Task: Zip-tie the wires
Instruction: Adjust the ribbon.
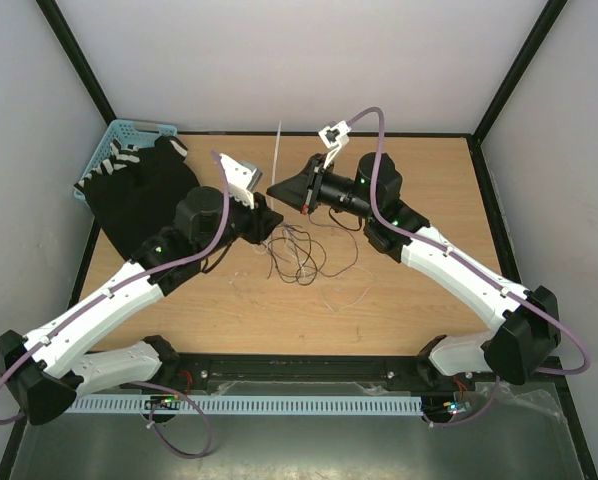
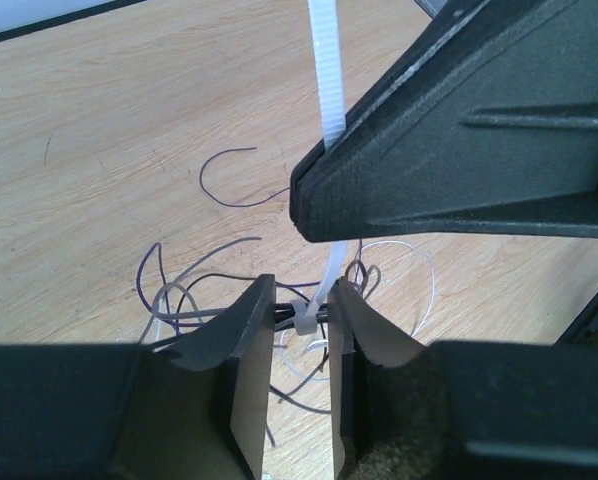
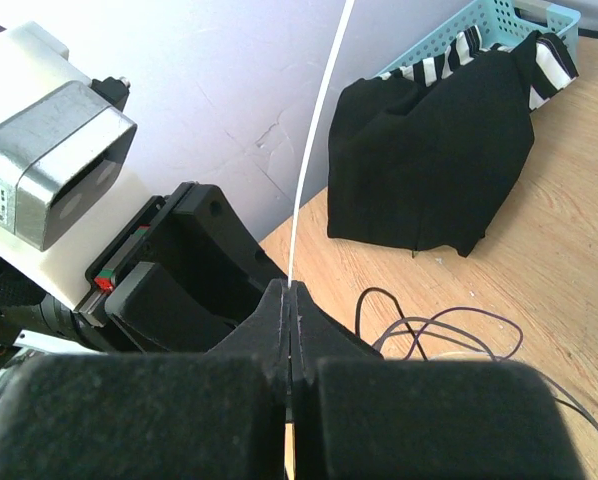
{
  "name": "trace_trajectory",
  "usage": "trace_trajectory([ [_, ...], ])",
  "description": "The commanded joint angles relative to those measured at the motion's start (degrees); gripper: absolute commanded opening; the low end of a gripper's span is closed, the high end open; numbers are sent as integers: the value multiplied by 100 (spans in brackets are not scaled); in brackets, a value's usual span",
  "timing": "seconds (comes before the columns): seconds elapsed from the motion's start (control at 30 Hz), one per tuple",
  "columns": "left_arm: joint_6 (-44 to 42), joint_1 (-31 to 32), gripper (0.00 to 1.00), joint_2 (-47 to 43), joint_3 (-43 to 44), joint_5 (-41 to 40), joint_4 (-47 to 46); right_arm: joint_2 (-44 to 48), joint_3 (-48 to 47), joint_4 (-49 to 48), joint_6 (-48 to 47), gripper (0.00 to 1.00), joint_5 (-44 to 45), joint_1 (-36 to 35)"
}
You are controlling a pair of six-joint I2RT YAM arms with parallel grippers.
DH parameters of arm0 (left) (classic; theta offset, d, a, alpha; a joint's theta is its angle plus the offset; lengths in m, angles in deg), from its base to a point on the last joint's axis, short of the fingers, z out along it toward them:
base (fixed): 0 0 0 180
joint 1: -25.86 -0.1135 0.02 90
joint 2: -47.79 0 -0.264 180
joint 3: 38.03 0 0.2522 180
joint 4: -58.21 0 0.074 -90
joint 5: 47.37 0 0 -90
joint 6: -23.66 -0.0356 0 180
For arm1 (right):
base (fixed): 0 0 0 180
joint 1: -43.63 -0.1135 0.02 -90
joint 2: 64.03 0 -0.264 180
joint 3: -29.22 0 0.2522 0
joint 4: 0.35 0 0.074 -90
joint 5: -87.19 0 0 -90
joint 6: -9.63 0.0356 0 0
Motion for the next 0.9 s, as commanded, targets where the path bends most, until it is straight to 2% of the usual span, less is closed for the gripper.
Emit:
trace_trajectory([
  [0.0, -52, 23, 31, -19, 208, 4, -185, 159, 38, -232, 2, 0, -37, 26],
  [0.3, -152, 25, 27, -40, 309, 29, -226, 137, 29, -217, 1, 0, -49, 26],
  [0.5, -136, 23, 15, -22, 270, 84, -249, 141, 32, -226, 19, 0, -3, 28],
  [0.87, 137, 27, 14, 92, -209, 203, -313, 29, -385, -44, -116, 0, 127, 119],
])
